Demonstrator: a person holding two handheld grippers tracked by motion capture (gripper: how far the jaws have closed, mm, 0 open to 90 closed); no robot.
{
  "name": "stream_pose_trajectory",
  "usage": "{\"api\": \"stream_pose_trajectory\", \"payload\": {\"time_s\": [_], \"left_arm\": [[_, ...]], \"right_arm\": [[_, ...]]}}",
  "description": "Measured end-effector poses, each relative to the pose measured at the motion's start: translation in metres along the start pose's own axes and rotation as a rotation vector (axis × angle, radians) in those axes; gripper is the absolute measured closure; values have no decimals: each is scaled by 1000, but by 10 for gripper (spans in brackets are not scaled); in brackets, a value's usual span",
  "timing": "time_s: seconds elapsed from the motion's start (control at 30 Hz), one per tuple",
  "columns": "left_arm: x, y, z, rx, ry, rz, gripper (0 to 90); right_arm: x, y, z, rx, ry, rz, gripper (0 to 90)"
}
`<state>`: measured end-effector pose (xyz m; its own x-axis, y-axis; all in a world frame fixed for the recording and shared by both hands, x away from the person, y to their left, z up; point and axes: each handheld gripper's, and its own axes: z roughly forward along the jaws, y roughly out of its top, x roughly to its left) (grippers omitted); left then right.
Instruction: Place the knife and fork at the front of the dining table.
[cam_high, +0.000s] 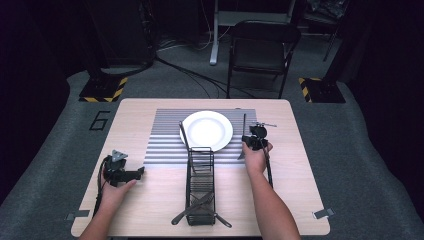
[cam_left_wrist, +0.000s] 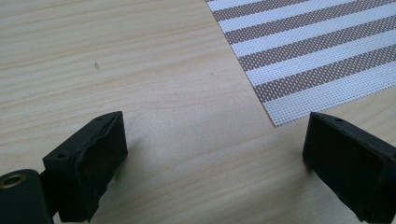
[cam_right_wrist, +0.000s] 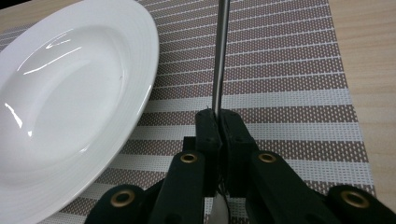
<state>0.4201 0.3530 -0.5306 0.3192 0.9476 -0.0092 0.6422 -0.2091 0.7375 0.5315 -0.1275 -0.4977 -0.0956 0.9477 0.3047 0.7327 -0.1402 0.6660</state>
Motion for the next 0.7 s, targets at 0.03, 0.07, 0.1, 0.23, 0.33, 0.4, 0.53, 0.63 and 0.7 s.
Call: {"api": "stream_pose_trajectory", "payload": {"time_s": [0.03,0.07,0.1,0.23,0.33,0.4,0.53,0.63,0.7], "left_arm": [[0,0,0,-2,2,-1,61],[0,0,0,-1,4,0,61],[0,0,0,3,2,3,61],[-1,0,0,3,1,4,61],[-1,0,0,3,2,4,61],[-1,0,0,3,2,4,61],[-1,0,0,2,1,4,61],[-1,0,0,2,1,4,61],[-1,0,0,2,1,4,61]], "right_arm": [[0,0,1,-4,0,-12,871],[0,-1,2,-6,-2,-16,871],[2,-1,3,-1,-5,-11,871],[6,-1,10,21,-37,-40,873],[5,-2,13,25,-41,-24,873],[2,-3,15,30,-38,-11,875],[2,-3,18,28,-45,10,876],[1,-3,18,25,-45,6,876],[1,-2,19,21,-44,20,875]]}}
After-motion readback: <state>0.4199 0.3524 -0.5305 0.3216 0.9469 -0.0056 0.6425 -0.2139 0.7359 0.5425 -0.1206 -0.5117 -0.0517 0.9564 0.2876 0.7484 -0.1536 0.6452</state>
